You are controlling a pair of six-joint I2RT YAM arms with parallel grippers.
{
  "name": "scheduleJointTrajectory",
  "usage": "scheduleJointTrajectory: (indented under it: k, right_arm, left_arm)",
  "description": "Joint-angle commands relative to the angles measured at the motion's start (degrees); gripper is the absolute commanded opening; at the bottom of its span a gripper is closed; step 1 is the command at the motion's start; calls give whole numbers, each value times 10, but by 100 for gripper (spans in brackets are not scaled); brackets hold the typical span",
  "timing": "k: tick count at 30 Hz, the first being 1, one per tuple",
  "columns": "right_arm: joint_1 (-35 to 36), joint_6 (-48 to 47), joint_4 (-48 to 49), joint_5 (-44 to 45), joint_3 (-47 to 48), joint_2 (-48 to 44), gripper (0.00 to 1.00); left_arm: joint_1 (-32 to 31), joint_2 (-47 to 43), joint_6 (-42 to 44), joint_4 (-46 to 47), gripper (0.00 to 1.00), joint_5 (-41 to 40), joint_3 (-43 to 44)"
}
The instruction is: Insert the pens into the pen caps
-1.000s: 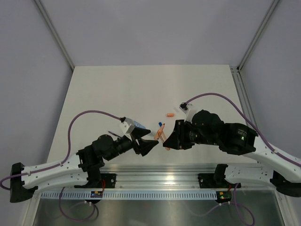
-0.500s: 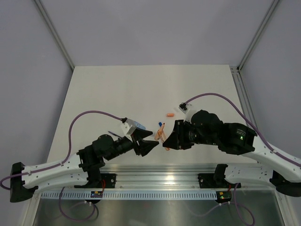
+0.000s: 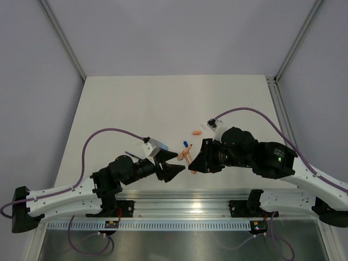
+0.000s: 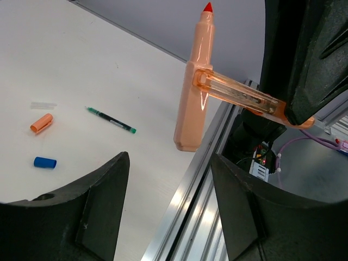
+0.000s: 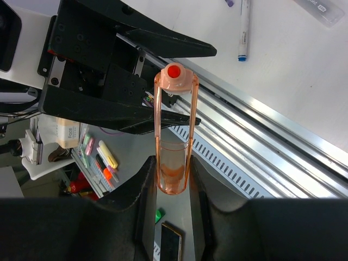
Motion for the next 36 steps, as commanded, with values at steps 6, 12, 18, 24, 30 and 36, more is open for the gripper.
scheduleJointTrajectory:
  k: [6,12,18,24,30,36]
  right_arm:
    - [3,3,23,-20,-6,6,5]
    - [3,7,35,-29,-21,9,5]
    - [3,11,47,-40,-28,14,5]
    - [3,11,50,-42,-28,13,5]
    - [3,10,38,-37,-28,14,5]
    - [3,-3,-11,8,9,14,5]
  left_arm:
    - [-3,3,17,44,65,-9,27]
    - [-3,6,14,58,63,-1,27]
    - [-3,16,15,59,47,11,29]
    - [-3,17,17,59,31,14,29]
    - [-4,9,17,57,0,6,27]
    - [-3,8,13,40,0,7,24]
